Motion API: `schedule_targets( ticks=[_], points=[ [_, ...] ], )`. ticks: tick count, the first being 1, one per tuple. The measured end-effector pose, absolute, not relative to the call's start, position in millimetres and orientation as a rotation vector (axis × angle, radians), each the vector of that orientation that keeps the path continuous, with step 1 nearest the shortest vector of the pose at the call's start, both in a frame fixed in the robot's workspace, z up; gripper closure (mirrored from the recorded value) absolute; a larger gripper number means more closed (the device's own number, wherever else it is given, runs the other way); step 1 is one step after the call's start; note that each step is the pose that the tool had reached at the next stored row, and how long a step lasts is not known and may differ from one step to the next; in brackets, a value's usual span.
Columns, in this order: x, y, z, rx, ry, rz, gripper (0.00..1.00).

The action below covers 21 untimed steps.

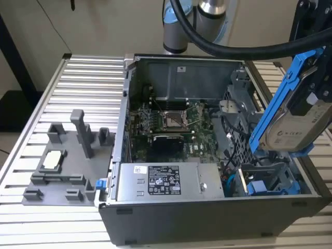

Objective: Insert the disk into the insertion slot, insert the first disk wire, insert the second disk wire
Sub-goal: 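Insert the disk into the insertion slot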

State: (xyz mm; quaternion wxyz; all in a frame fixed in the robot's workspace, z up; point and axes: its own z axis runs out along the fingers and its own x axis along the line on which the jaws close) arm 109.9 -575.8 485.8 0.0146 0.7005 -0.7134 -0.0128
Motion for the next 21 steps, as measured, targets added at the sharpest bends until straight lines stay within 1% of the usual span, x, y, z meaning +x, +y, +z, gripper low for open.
schedule_targets(
  ticks=[10,15,21],
  points=[
    [109,-576,485,2.182,-2.221,-0.041,0.67],
    [109,-576,480,2.191,-2.230,-0.025,0.67],
    [108,-575,471,2.193,-2.232,-0.024,0.67]
  ],
)
